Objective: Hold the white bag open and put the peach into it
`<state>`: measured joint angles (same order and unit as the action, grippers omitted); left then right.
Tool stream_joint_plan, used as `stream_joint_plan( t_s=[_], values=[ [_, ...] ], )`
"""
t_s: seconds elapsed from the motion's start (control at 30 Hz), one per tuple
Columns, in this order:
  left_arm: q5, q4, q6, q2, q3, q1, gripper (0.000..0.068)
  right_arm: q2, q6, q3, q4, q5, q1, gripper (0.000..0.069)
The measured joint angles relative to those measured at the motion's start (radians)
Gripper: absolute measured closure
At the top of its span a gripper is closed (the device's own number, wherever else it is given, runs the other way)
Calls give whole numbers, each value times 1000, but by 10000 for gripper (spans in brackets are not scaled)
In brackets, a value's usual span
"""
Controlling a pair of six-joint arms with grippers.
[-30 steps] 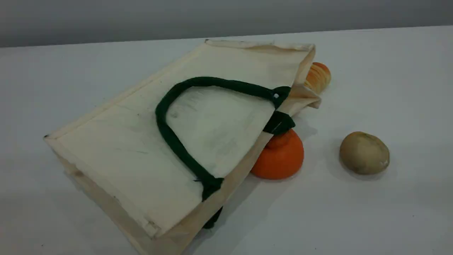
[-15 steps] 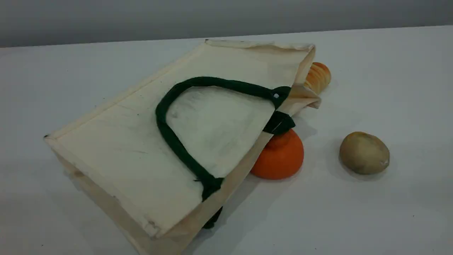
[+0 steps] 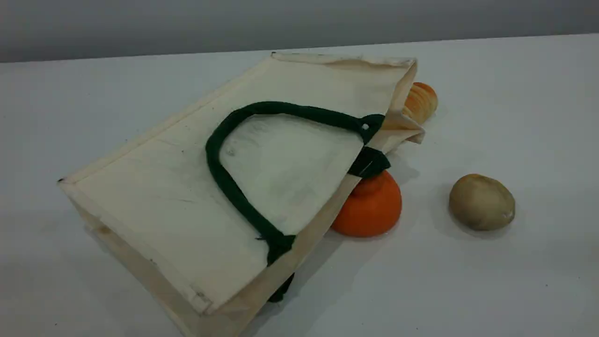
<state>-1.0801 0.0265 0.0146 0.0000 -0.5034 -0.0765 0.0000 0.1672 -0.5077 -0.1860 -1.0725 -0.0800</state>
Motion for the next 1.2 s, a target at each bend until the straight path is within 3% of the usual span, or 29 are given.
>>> stream_joint_plan(
  t_s=[0.33,1.2],
  values=[
    [0,0,-1,0,0,0,568,0,-1,0,-3,0,91,604],
    [0,0,-1,0,0,0,535,0,-1,0,-3,0,111,574]
  ],
)
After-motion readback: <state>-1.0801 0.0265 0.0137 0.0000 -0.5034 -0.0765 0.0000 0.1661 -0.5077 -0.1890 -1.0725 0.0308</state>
